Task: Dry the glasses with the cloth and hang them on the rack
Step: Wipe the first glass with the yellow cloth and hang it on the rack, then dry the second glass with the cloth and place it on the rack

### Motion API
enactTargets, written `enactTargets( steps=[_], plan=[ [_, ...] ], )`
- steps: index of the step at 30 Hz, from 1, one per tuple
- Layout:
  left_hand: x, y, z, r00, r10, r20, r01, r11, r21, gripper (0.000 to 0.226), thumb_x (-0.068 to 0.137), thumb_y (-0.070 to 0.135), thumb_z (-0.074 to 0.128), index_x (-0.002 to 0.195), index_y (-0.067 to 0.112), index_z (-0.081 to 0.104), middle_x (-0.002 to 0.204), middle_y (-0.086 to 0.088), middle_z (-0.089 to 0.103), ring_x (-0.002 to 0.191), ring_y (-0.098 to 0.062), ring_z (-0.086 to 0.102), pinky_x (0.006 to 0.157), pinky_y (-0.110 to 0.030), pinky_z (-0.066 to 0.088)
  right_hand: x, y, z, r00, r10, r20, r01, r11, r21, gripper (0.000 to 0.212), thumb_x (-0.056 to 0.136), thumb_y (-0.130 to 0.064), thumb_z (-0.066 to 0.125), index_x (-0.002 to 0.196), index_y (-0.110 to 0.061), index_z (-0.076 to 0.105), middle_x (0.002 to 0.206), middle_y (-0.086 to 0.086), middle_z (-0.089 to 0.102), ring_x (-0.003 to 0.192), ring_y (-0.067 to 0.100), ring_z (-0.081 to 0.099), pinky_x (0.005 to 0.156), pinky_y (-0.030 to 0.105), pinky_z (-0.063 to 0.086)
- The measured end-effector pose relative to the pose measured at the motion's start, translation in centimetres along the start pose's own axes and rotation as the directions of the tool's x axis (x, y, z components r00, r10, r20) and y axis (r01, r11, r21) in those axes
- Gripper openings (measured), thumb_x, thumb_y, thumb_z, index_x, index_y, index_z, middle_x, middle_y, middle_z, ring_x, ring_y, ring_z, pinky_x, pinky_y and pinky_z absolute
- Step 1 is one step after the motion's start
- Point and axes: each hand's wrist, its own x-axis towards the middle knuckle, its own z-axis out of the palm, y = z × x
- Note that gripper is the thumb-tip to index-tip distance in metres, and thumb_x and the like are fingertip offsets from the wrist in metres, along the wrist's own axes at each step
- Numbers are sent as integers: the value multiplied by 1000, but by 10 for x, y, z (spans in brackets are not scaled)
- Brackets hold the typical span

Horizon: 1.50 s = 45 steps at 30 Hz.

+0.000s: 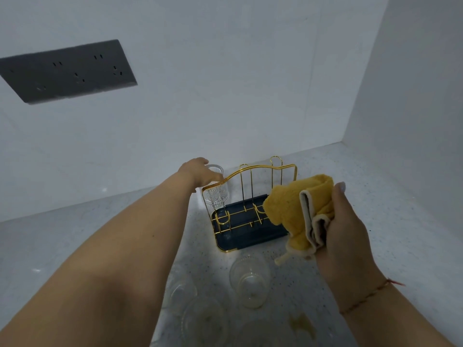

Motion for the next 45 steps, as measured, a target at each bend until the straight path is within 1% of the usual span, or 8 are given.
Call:
enactTargets(
  steps=[6,9,15,20,26,34,41,45],
  plan=[
    [-43,-15,-7,948,-15,-317,-33,988,-149,88,76,61,72,141,9,44,143,-15,46,125,-32,52,94,-38,46,-11,0,-3,999,28,33,-27,999,-36,47,89,-59,35,88,-21,62,102,14,68,90,32,65,87,53,51],
    [-86,-19,8,889,89,-449,-177,972,-158,68,78,55,73,128,12,55,126,-11,55,107,-25,61,81,-30,46,-17,3,-11,998,58,12,-58,996,74,67,90,-56,41,111,6,60,124,31,56,109,50,56,83,50,52],
    [-168,-21,62,962,263,-78,-268,961,-67,82,69,61,77,134,19,51,125,2,48,107,-13,54,88,-25,46,-24,8,-38,998,64,28,-70,959,275,40,88,-50,52,103,-16,68,119,16,66,102,37,65,85,49,53],
    [-196,-23,85,881,349,-319,-314,936,155,90,65,67,76,137,19,48,134,-2,41,113,-17,53,94,-26,45,-33,13,-54,997,76,3,-72,943,324,44,90,-44,53,121,-14,62,110,7,72,93,25,71,80,44,57],
    [-196,-22,111,971,240,-22,-222,926,304,99,66,77,66,140,18,39,133,-4,52,118,-20,53,96,-34,49,-45,20,-63,995,95,-7,-87,939,333,55,77,-43,61,123,-13,60,114,8,70,100,28,69,78,51,55],
    [-190,-16,128,984,162,69,-176,928,330,89,70,63,74,136,15,41,124,-3,56,102,-17,59,85,-33,54,-51,37,-74,985,171,-25,-156,941,302,40,93,-31,51,126,-10,56,116,12,67,101,33,66,86,50,53],
    [-200,-13,112,978,160,-135,-175,979,-106,68,62,57,81,115,22,55,101,8,61,81,-7,56,62,-19,41,-62,52,-82,985,135,-110,-118,981,155,39,92,-38,52,124,-16,55,104,5,67,97,30,63,94,54,47],
    [-220,9,98,987,101,-126,-157,786,-598,49,67,43,85,103,21,60,79,6,63,69,-9,58,62,-24,45,-86,68,-70,996,80,-33,-77,992,97,51,81,-54,48,117,-20,60,101,9,70,96,32,66,91,51,50]
  ],
)
